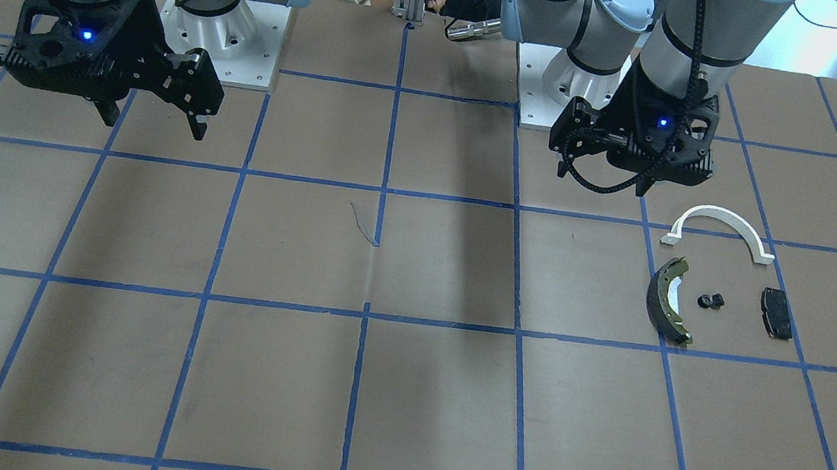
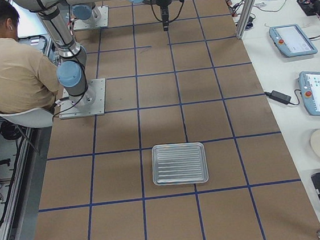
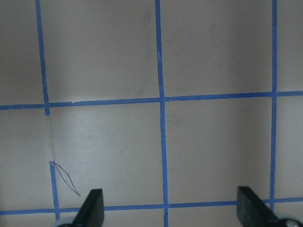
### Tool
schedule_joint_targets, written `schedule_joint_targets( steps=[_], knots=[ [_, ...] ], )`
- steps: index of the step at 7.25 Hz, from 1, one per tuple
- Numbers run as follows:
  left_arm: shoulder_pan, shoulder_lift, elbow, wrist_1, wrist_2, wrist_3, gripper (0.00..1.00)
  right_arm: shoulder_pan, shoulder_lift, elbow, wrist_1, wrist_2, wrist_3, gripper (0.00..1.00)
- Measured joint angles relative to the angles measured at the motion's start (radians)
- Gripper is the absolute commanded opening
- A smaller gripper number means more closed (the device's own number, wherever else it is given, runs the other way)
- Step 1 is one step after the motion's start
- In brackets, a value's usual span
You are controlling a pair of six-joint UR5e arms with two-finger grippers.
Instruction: Place bearing gear from tray to pile
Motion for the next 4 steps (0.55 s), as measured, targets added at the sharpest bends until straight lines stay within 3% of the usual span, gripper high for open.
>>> schedule_joint_targets(
  steps=[4],
  knots=[
    [0.003, 0.022, -0.011, -0.028, 0.008, 0.007, 1.0, 0.0, 0.0, 0.0, 0.0, 0.0, -0.001, 1.0]
  ],
)
